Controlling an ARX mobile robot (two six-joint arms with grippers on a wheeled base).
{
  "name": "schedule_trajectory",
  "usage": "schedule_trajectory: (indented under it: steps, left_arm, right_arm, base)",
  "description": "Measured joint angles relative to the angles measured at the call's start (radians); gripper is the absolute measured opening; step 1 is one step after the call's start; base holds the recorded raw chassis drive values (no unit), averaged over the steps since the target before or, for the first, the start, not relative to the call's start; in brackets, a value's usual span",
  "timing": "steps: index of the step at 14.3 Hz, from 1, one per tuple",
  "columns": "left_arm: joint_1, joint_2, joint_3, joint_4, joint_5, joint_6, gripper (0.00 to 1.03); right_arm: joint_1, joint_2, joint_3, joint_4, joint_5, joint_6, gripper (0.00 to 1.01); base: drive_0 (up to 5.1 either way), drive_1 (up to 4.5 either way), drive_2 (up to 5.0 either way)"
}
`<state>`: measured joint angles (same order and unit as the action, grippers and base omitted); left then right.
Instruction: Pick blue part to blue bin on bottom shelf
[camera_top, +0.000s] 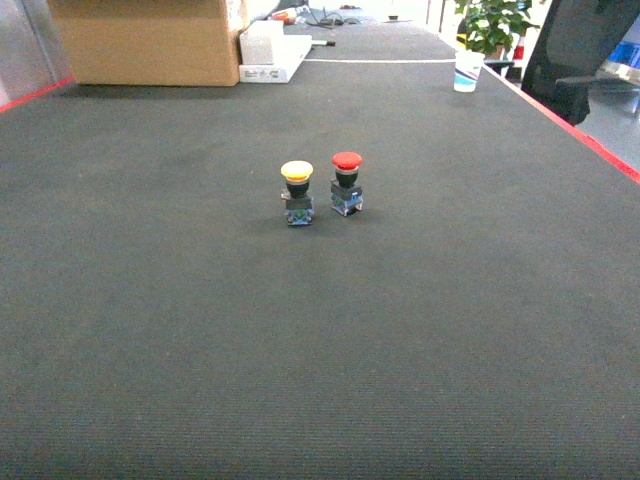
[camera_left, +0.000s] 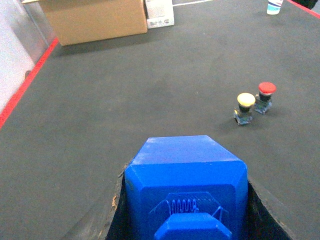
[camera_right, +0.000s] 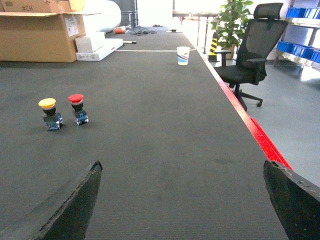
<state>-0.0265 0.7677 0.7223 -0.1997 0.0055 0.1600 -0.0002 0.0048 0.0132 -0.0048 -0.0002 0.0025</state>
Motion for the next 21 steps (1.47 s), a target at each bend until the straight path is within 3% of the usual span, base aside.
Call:
schedule_trajectory:
  steps: [3,5,7,10,18,21]
  left_arm:
    - [-0.038,-0.255,-0.083,-0.121,-0.121,-0.074,0.44]
    - [-0.106,-0.372,-0.090,-0.169,-0.172,-0.108,0.44]
    - [-0.164,-0.370,-0.099,-0.157,-0.223,-0.132,0.44]
    - [-0.229,-0.371,-0.129,-0.136,-0.299,-0.138,0.44]
    - [-0.233,-0.373,-0.129,-0.137,-0.308,-0.138,0.44]
    - [-0.233,-0.369,-0.130,-0.137,-0.308,-0.138,0.44]
  right_arm:
    - [0.000,0.000,0.000,0.000,0.000,0.000,0.98]
    - [0.000,0.000,0.000,0.000,0.000,0.000,0.98]
    - [0.000,0.000,0.000,0.000,0.000,0.000,0.98]
    - [0.000,0.000,0.000,0.000,0.000,0.000,0.98]
    - [0.000,0.000,0.000,0.000,0.000,0.000,0.98]
    - [0.000,0.000,0.000,0.002,0.000,0.000,0.98]
  base:
    - [0.0,0.00,0.0]
    - [0.0,0.00,0.0]
    - [0.0,0.00,0.0]
    - [0.0,0.00,0.0]
    - [0.0,0.00,0.0]
    - [0.1,-4.28,4.4]
